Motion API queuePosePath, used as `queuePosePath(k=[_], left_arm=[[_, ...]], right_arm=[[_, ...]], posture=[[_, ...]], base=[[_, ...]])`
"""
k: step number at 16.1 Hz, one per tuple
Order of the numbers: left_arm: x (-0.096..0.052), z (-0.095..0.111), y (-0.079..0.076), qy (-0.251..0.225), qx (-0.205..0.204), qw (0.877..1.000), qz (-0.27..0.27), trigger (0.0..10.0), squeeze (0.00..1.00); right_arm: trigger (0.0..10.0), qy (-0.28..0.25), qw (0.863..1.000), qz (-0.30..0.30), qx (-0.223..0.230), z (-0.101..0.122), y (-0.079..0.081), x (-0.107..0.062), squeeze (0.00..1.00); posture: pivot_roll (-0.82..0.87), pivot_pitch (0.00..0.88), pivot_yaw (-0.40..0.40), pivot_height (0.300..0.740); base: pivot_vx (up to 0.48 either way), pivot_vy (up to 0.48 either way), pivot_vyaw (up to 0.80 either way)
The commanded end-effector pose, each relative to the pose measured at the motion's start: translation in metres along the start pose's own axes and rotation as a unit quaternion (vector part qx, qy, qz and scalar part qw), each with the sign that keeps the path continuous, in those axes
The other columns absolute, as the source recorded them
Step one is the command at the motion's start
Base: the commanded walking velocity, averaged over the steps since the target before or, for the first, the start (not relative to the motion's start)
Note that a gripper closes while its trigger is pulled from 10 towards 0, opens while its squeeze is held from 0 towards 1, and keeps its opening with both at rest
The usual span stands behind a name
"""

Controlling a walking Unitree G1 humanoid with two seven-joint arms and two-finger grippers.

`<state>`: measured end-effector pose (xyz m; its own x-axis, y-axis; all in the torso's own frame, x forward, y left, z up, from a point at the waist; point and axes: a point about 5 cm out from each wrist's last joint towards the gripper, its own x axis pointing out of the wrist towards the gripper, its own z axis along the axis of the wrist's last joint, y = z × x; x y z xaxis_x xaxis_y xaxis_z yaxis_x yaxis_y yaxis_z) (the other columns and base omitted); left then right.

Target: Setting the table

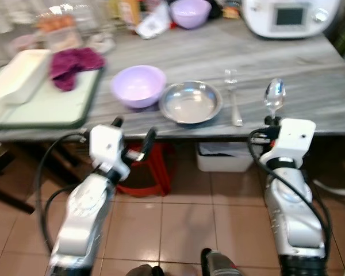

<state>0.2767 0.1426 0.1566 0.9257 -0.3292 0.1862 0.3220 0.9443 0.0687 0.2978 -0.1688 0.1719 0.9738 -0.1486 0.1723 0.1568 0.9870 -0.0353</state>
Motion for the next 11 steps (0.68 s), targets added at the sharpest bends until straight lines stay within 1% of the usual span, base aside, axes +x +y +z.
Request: queuePosePath(k=[1, 3, 5, 8, 10, 11], left_arm=[[-0.007, 0.001, 0.004, 0.006, 0.016, 1.000, 0.010, 10.0, 0.00], [-0.014, -0.003, 0.009, 0.023, 0.035, 0.999, 0.022, 10.0, 0.00], [-0.015, -0.005, 0.012, 0.028, 0.038, 0.998, 0.030, 10.0, 0.00], [-0.013, -0.004, 0.003, 0.024, 0.024, 0.999, -0.006, 10.0, 0.00], [-0.010, -0.002, 0.000, 0.017, 0.016, 1.000, -0.014, 10.0, 0.00], [-0.009, -0.002, 0.000, 0.017, 0.014, 1.000, -0.014, 10.0, 0.00]], right_arm=[[10.0, -0.018, 1.000, -0.008, -0.003, 0.006, -0.002, -0.001, 0.00], [10.0, -0.021, 0.999, -0.024, -0.013, 0.008, -0.008, 0.001, 0.00], [10.0, -0.020, 0.998, -0.048, -0.022, 0.007, -0.016, 0.003, 0.00], [10.0, -0.019, 0.998, -0.056, -0.026, 0.007, -0.020, 0.004, 0.00], [10.0, -0.017, 0.998, -0.061, -0.025, 0.008, -0.021, 0.005, 0.00], [10.0, -0.016, 0.998, -0.062, -0.024, 0.007, -0.021, 0.005, 0.00]], posture=[[-0.14, 0.191, 0.091, 0.740], [-0.14, 0.196, 0.088, 0.740], [-0.14, 0.194, 0.087, 0.740], [-0.14, 0.193, 0.086, 0.740], [-0.14, 0.193, 0.086, 0.740], [-0.14, 0.193, 0.086, 0.740]], base=[[0.000, 0.000, 0.00], [0.000, 0.000, 0.00], [0.000, 0.000, 0.00], [0.000, 0.000, 0.00], [0.000, 0.000, 0.00], [0.000, 0.000, -0.56]])
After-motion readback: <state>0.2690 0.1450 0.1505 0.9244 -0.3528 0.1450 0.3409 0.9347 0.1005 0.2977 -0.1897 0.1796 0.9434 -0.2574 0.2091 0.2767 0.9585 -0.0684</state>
